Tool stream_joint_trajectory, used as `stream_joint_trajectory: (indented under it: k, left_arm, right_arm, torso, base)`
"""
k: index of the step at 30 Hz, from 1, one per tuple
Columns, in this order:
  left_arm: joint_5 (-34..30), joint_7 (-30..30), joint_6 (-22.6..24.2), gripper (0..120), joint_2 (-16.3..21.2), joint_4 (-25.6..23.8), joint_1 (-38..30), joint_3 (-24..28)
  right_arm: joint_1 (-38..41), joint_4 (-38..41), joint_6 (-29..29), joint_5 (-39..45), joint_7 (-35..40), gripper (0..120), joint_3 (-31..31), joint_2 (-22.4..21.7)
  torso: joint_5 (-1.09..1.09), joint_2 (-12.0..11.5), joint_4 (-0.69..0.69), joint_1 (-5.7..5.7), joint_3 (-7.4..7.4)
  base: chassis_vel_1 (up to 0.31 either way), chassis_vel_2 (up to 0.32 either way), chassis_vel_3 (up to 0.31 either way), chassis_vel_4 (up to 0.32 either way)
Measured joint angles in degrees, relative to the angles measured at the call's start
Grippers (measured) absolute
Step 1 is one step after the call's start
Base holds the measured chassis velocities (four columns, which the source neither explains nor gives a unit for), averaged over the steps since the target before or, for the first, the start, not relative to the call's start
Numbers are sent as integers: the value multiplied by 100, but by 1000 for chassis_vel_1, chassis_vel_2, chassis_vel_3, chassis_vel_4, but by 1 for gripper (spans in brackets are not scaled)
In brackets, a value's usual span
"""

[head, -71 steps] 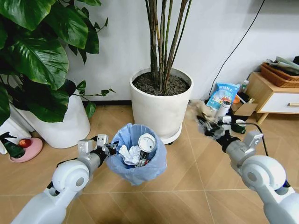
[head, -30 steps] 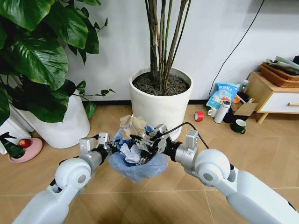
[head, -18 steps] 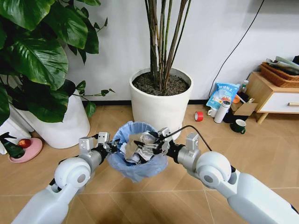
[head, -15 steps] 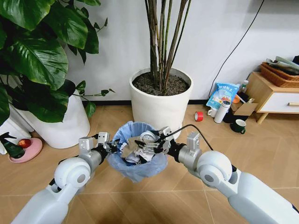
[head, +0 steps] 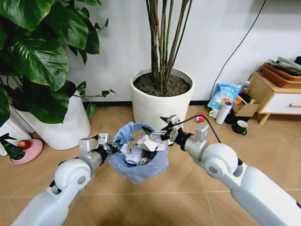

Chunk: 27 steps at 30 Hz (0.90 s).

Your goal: Pick up the trash bin and place the garbage on the floor into it.

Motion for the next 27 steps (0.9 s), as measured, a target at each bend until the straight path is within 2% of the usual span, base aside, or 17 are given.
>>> stream_joint_trajectory:
  k: [3,9,14,16,17,20,27]
  left_arm:
    - [3,-3,0,0,1,3,0,2]
    - [2,-27,-1,0,-4,0,13,-40]
    - [3,-127,-19,0,-100,-2,62,-88]
    - [17,-211,-31,0,-166,-20,91,-127]
    - [17,-211,-31,0,-166,-20,91,-127]
    - [110,-244,-35,0,-178,-100,186,-197]
    - [360,-253,-11,0,-169,-218,342,-316]
  right_arm:
    - [243,-122,5,30,77,100,-250,128]
    - [386,-157,2,108,136,100,-238,179]
    - [40,37,-5,97,134,100,308,127]
    - [-336,165,-6,-23,132,100,698,110]
    - [-336,165,-6,-23,132,100,698,110]
    - [-1055,477,78,-419,246,100,1346,78]
    - [-2273,1008,122,-793,673,100,2139,61]
  torso:
    - [0,0,2,0,0]
    - [0,0,2,0,0]
    - [0,0,1,0,0]
    - [0,0,-1,0,0]
    - [0,0,-1,0,0]
    - [-1,0,-1,0,-1]
    - [-1,0,1,0,-1]
  base:
    - [0,0,0,0]
    - [0,0,0,0]
    - [0,0,0,0]
    - [0,0,0,0]
    - [0,0,0,0]
    - [0,0,0,0]
    - [0,0,0,0]
